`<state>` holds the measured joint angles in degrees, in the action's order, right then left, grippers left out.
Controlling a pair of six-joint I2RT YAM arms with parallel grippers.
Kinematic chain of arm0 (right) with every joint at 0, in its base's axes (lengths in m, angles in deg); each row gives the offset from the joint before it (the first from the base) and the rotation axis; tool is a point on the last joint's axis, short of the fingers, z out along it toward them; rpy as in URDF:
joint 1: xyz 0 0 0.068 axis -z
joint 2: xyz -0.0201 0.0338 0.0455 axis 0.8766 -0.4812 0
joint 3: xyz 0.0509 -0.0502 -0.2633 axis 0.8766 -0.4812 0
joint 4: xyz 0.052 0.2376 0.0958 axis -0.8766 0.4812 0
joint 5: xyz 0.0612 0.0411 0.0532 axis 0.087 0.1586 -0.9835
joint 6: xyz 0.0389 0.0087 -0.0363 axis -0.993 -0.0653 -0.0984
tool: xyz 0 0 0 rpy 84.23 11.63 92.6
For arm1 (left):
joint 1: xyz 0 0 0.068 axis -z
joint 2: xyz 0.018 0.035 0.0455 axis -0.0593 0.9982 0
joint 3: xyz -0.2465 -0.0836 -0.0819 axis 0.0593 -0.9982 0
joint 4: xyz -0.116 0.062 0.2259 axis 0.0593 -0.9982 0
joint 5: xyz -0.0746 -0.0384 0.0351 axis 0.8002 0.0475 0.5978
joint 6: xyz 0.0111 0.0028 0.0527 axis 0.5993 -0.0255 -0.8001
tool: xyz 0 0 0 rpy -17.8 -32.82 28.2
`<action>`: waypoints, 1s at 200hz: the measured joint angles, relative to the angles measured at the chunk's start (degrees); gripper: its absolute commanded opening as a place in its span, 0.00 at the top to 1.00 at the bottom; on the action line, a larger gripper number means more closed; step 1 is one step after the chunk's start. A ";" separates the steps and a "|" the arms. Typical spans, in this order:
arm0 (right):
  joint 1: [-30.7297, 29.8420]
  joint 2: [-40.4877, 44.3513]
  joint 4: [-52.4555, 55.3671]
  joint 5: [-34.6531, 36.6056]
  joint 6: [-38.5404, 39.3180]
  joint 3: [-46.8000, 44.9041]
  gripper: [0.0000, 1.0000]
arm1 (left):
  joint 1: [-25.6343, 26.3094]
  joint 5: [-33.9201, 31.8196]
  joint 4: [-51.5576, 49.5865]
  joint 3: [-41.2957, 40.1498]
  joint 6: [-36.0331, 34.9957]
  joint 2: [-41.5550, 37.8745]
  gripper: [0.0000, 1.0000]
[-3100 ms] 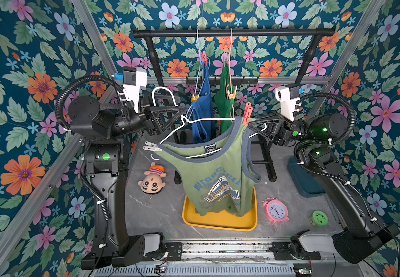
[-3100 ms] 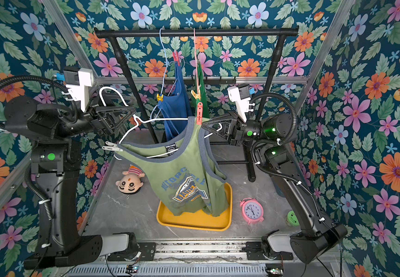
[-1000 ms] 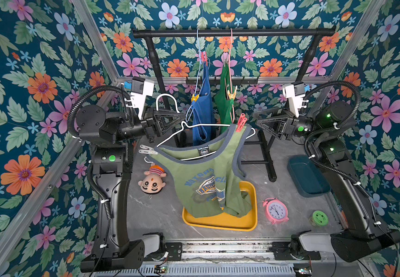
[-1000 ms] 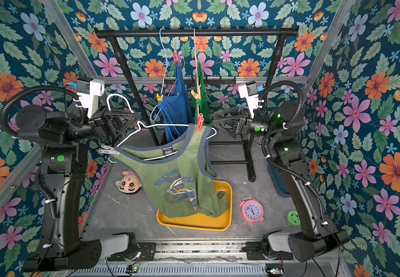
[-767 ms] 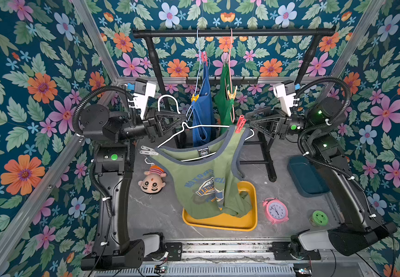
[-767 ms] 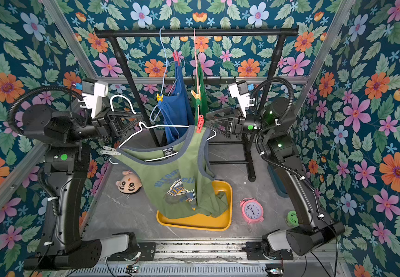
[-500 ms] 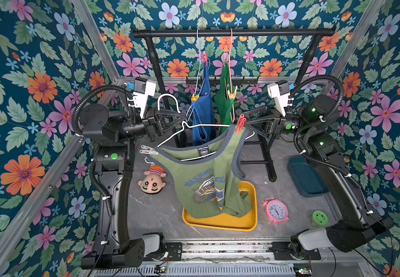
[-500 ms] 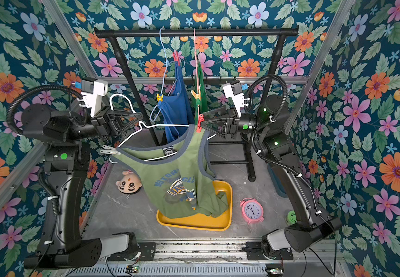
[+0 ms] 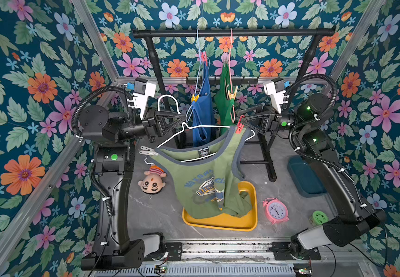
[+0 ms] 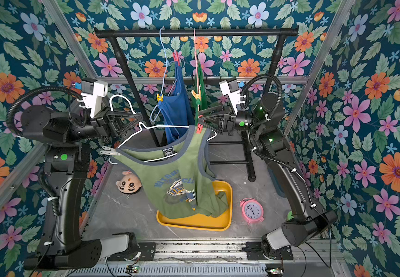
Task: Remove the clothespins securing tank tops to the hanger
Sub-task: Remove the clothespin from the hanger.
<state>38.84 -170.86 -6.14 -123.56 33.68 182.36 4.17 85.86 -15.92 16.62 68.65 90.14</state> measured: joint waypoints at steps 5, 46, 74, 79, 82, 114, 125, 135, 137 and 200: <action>-0.04 -0.02 -0.35 -0.15 -0.26 -0.02 0.48 | 0.00 0.00 -0.02 0.00 0.02 0.02 1.00; -0.52 -0.02 -1.68 -0.96 -1.49 -0.57 0.52 | 0.00 0.00 0.00 0.00 0.04 0.11 1.00; -0.59 0.04 -2.10 -1.01 -1.66 -1.18 0.58 | 0.00 0.00 0.02 0.00 0.04 0.13 1.00; -0.61 0.04 -2.12 -1.03 -1.66 -1.22 0.59 | 0.00 0.00 0.02 0.00 0.04 0.13 1.00; -0.63 0.04 -2.12 -1.05 -1.66 -1.27 0.60 | 0.00 0.00 0.02 0.00 0.04 0.13 1.00; -0.68 0.11 -2.16 -1.42 -1.66 -1.36 0.64 | 0.00 0.00 0.11 0.00 0.04 0.20 1.00; -0.70 0.20 -2.19 -1.44 -1.66 -1.44 0.66 | 0.00 0.00 0.28 0.00 0.07 0.26 1.00; -0.70 0.31 -2.34 -1.44 -1.64 -1.55 0.67 | 0.00 0.00 0.37 0.00 0.07 0.35 1.00; -0.70 0.33 -2.34 -1.44 -1.64 -1.60 0.67 | 0.00 0.00 0.37 0.00 0.07 0.35 1.00; -0.70 1.16 -2.49 -1.40 -1.40 -2.25 0.73 | 0.00 0.00 0.39 0.00 0.20 0.70 1.00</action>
<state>38.15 -169.71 -8.63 -124.96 32.28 180.11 4.17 85.86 -15.52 16.62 68.85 90.84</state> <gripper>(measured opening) 0.289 0.079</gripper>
